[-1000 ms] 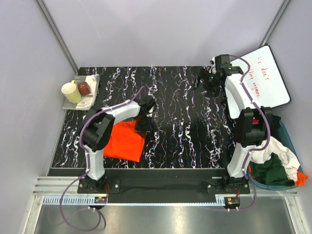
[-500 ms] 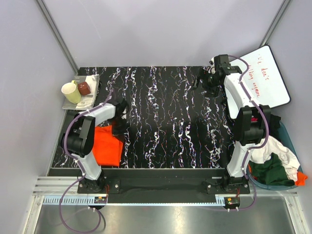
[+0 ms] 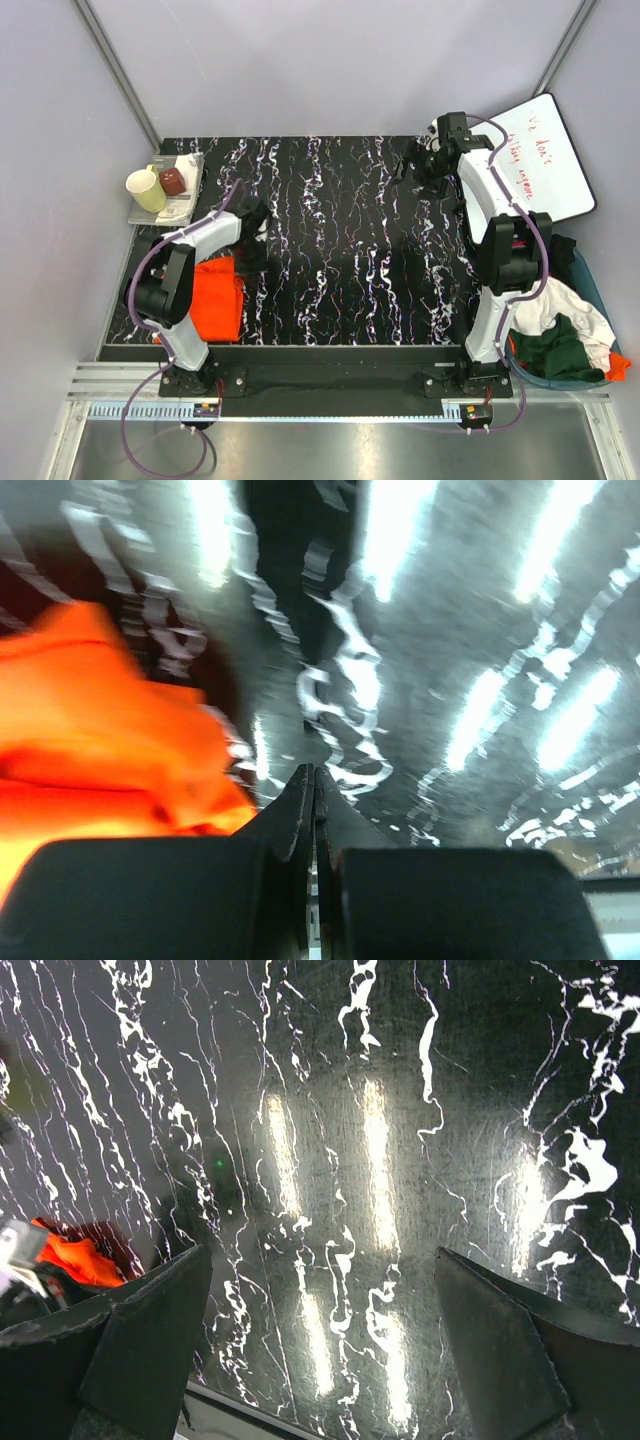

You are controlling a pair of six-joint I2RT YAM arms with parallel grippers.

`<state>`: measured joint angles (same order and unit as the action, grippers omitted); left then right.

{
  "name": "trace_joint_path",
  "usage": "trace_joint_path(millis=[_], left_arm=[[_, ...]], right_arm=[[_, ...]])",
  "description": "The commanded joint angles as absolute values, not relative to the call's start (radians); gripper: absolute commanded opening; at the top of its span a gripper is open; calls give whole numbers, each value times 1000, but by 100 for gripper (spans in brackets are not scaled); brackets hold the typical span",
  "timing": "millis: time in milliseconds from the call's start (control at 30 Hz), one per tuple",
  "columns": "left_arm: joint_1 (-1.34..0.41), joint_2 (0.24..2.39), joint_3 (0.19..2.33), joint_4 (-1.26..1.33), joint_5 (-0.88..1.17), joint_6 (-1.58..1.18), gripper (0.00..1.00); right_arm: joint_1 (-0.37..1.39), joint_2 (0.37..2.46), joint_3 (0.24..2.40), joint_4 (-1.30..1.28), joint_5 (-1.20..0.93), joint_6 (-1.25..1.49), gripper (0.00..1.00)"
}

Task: Fold and stack the t-shirts
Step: Neatly place the folded tshirt to the corner

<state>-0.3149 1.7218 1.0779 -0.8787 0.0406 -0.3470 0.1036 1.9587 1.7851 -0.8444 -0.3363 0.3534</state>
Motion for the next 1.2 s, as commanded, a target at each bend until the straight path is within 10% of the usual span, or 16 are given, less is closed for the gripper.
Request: trace_joint_path(millis=[0, 1167], left_arm=[[-348, 1709, 1043, -885, 107, -409, 0], [153, 1778, 1043, -1154, -337, -449, 0]], right_arm=[[103, 1971, 1845, -841, -361, 367, 100], [101, 2009, 1907, -844, -433, 382, 100]])
